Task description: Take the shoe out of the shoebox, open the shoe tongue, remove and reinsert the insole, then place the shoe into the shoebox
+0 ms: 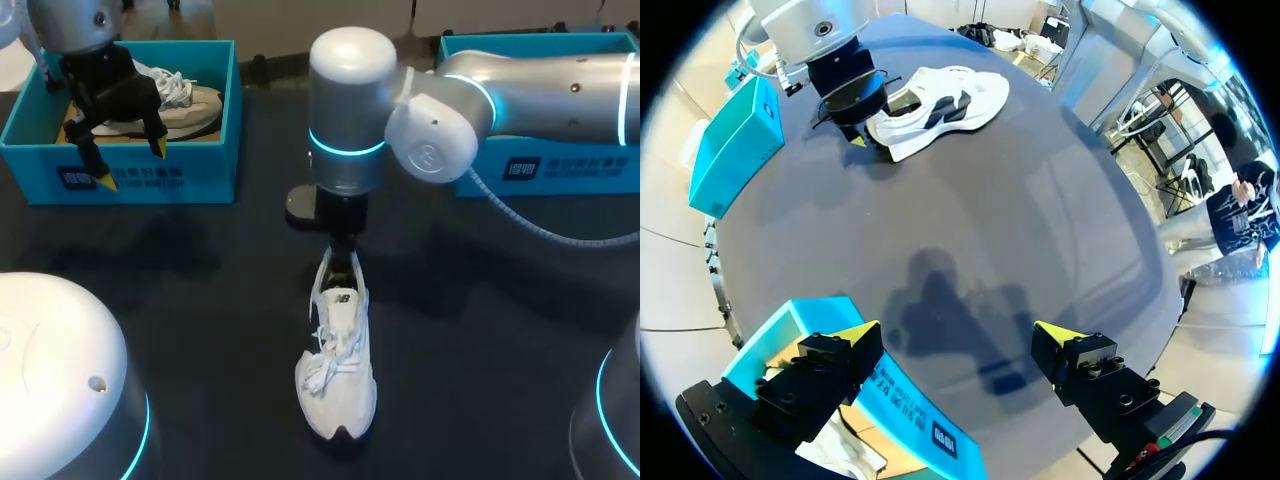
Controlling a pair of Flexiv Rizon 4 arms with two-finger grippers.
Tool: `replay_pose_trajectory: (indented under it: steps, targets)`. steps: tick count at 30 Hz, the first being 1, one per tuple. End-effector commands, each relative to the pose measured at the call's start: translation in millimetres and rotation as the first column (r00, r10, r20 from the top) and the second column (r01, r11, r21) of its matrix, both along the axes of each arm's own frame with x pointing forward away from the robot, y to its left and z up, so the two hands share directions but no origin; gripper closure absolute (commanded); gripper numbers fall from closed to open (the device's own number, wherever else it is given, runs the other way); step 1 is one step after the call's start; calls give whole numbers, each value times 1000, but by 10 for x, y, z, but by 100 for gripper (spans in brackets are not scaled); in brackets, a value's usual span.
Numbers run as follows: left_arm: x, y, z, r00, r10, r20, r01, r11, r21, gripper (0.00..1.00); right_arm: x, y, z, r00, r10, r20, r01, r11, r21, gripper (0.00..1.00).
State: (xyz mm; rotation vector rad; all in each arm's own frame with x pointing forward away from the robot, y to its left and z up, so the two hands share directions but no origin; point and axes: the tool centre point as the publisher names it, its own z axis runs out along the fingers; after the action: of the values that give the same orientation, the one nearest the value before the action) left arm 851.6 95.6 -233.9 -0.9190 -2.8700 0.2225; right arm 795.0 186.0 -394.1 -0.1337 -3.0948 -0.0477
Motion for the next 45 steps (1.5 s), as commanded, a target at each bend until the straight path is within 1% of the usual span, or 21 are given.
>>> replay_pose_trajectory:
  steps: [1,5,9,11,14,15,17,19,20,21,23,37,38,39,41,42,43,44,45]
  targets:
    - [-5,3,10,1000,0,1,0,1000,2,0,-14,30,60,1000,-12,12,12,1000,-18,100]
    - [-5,3,10,1000,0,1,0,1000,2,0,-31,24,227,999,-13,41,15,999,-47,100]
    - [-5,3,10,1000,0,1,0,1000,2,0,-12,-48,477,996,-7,84,12,998,-63,100]
    - [-5,3,10,1000,0,1,0,1000,2,0,22,-97,586,996,-5,88,12,997,-78,100]
    - [-5,3,10,1000,0,1,0,1000,2,0,119,-227,841,994,8,111,4,994,-107,100]
    - [-5,3,10,1000,0,1,0,1000,2,0,150,-277,933,991,18,133,-5,995,-97,100]
    - [-5,3,10,1000,0,1,0,1000,2,0,221,-366,1105,991,18,134,0,991,-133,100]
    - [-5,3,10,1000,0,1,0,1000,2,0,278,-446,1280,987,36,154,-15,990,-138,100]
    - [-5,3,10,1000,0,1,0,1000,2,0,316,-475,1370,988,48,149,-25,988,-154,100]
    - [-5,3,10,1000,0,1,0,1000,2,0,347,-506,1461,984,65,163,-42,989,-144,100]
    - [-5,3,10,1000,0,1,0,1000,2,0,404,-584,1622,977,111,181,-96,991,-92,100]
    - [-5,3,10,1000,0,1,0,1000,2,0,404,-584,1622,977,111,181,-96,991,-92,100]
    - [-5,3,10,1000,0,1,0,1000,2,0,386,-588,1580,981,92,172,-83,995,-56,100]
    - [-5,3,10,1000,0,1,0,1000,2,0,382,-645,1560,982,58,182,-59,998,-2,100]
    - [-5,3,10,1000,0,1,0,1000,2,0,460,-786,1669,980,47,196,-41,999,-36,100]
    - [-5,3,10,1000,0,1,0,1000,2,0,527,-885,1737,977,37,210,-29,999,-40,100]
    - [-5,3,10,1000,0,1,0,1000,2,0,602,-984,1808,976,30,216,-13,996,-83,100]
    - [-5,3,10,1000,0,1,0,1000,2,0,672,-1065,1880,973,48,224,-29,996,-85,100]
    - [-5,3,10,1000,0,1,0,1000,2,0,745,-1170,1945,971,35,237,-14,996,-92,100]
